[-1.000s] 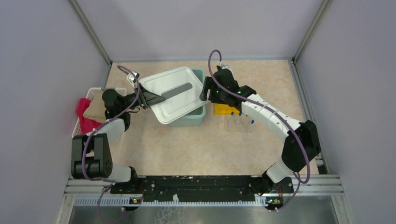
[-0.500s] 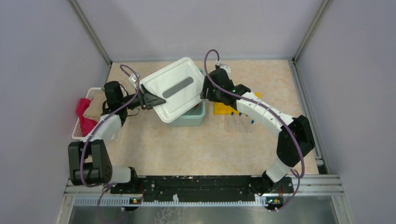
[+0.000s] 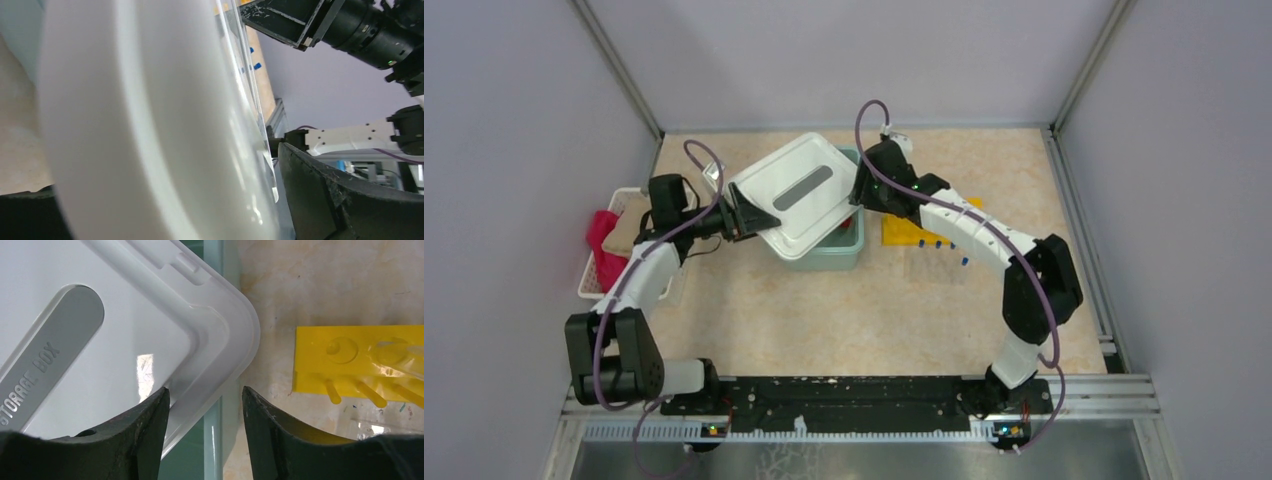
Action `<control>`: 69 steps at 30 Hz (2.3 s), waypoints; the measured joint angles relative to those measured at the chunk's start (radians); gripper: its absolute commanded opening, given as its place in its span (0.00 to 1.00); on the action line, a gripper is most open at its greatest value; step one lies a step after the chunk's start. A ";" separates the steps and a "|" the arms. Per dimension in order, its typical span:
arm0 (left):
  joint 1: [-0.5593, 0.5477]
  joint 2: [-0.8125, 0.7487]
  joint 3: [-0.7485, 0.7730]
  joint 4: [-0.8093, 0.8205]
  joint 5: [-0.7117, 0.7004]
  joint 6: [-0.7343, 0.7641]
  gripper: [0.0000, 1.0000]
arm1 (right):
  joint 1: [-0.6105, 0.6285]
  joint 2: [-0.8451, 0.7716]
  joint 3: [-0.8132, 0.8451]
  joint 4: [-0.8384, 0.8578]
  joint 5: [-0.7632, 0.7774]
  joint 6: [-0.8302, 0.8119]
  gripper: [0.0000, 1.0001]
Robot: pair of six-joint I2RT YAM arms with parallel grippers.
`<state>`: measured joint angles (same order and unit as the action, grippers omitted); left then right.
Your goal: Organize the chemistry lab equipment
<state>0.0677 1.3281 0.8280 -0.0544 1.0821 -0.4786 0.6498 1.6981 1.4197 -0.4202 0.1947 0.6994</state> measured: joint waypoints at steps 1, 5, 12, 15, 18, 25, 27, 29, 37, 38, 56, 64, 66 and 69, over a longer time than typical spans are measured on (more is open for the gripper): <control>0.000 -0.005 0.011 -0.039 -0.013 0.028 0.99 | -0.002 0.007 0.005 0.001 -0.001 0.000 0.52; 0.000 -0.014 0.063 -0.179 -0.060 0.142 0.99 | -0.010 0.028 0.029 0.007 -0.002 0.000 0.49; 0.002 -0.024 0.103 -0.426 -0.174 0.385 0.99 | -0.038 0.065 0.064 -0.003 -0.003 -0.016 0.46; 0.002 -0.024 0.114 -0.512 -0.199 0.481 0.99 | -0.047 0.080 0.087 -0.016 -0.004 -0.024 0.45; 0.002 -0.025 0.133 -0.591 -0.208 0.575 0.99 | -0.051 0.098 0.111 -0.026 -0.003 -0.033 0.43; 0.002 -0.031 0.276 -0.774 -0.217 0.775 0.97 | -0.059 0.141 0.174 -0.052 -0.004 -0.062 0.40; 0.003 -0.037 0.325 -0.790 -0.241 0.801 0.94 | -0.062 0.146 0.186 -0.062 -0.003 -0.073 0.40; 0.007 -0.046 0.361 -0.782 -0.271 0.813 0.92 | -0.064 0.146 0.187 -0.067 -0.002 -0.082 0.40; 0.014 0.026 0.418 -0.662 -0.310 0.803 0.80 | -0.065 0.146 0.203 -0.090 -0.002 -0.119 0.40; 0.014 0.047 0.420 -0.652 -0.309 0.804 0.78 | -0.065 0.148 0.208 -0.097 -0.002 -0.125 0.40; 0.014 0.087 0.323 -0.602 -0.283 0.813 0.56 | -0.066 0.229 0.327 -0.135 -0.026 -0.203 0.40; 0.011 0.036 0.312 -0.603 -0.223 0.808 0.56 | -0.066 0.281 0.393 -0.144 -0.036 -0.208 0.40; 0.005 0.025 0.307 -0.603 -0.213 0.805 0.56 | -0.068 0.288 0.403 -0.146 -0.038 -0.208 0.40; -0.003 0.012 0.294 -0.603 -0.201 0.800 0.56 | -0.074 0.299 0.420 -0.150 -0.039 -0.209 0.40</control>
<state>0.0647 1.3399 1.1217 -0.6575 0.8810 0.3214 0.5762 1.9972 1.8393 -0.5705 0.1555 0.4904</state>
